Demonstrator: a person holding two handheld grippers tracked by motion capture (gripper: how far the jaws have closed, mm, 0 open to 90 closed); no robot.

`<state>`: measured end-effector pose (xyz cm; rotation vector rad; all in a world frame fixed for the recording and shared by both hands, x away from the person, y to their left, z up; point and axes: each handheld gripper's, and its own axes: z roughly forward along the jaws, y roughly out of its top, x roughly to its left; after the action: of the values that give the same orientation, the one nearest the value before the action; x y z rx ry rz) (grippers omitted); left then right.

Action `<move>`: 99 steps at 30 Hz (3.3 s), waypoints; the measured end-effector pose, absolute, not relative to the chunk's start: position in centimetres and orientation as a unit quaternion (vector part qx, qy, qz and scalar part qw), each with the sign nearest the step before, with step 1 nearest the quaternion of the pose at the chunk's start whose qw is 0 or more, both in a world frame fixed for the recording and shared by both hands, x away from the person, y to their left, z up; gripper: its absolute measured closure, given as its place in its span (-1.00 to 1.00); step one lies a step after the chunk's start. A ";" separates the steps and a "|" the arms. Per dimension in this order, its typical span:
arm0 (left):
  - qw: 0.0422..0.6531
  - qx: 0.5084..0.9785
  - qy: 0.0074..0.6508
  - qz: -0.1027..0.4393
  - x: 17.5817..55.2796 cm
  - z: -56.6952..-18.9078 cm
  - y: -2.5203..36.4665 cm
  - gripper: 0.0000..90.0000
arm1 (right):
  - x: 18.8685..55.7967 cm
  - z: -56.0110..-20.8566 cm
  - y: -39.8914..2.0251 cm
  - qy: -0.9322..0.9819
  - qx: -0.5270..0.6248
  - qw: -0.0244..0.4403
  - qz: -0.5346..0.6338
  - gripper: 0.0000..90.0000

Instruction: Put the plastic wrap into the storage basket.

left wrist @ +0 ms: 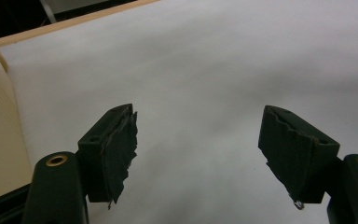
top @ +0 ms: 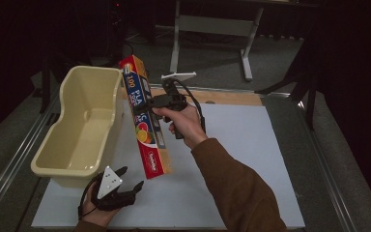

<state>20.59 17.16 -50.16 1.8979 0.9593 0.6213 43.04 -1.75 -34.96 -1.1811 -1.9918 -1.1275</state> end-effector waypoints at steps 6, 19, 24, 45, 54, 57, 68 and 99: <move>0.448 0.765 0.387 0.252 20.5 -50.1 17.3 -0.39 | 43.6 -34.8 0.0 -0.732 -0.447 0.280 -0.432 -0.12; 0.452 0.766 0.381 0.254 20.3 -50.0 17.2 -0.39 | 44.4 -34.7 1.8 -0.731 -0.451 0.275 -0.432 -0.12; 0.452 0.765 0.381 0.254 20.3 -50.0 17.2 -0.39 | 44.8 -34.8 2.1 -0.716 -0.462 0.281 -0.441 -0.12; 0.458 0.761 0.381 0.257 20.0 -50.0 17.5 -0.39 | 45.7 -35.3 6.3 -0.644 -0.500 0.324 -0.480 -0.12; 0.461 0.761 0.378 0.257 19.8 -49.9 17.5 -0.39 | 44.7 -36.8 9.0 -0.617 -0.504 0.342 -0.499 -0.12; 0.461 0.760 0.378 0.256 19.8 -49.9 17.6 -0.39 | 44.3 -37.4 10.1 -0.618 -0.499 0.348 -0.498 -0.12; 0.465 0.759 0.378 0.256 19.8 -49.9 17.7 -0.39 | 43.9 -39.9 12.0 -0.594 -0.529 0.349 -0.495 -0.12; 0.468 0.757 0.380 0.254 19.8 -49.9 17.8 -0.39 | 43.7 -41.8 13.6 -0.616 -0.608 0.282 -0.413 -0.23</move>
<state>19.78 17.79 -49.88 1.8564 0.9317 0.6234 43.68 13.55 -41.85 -1.6297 -1.6506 -1.1051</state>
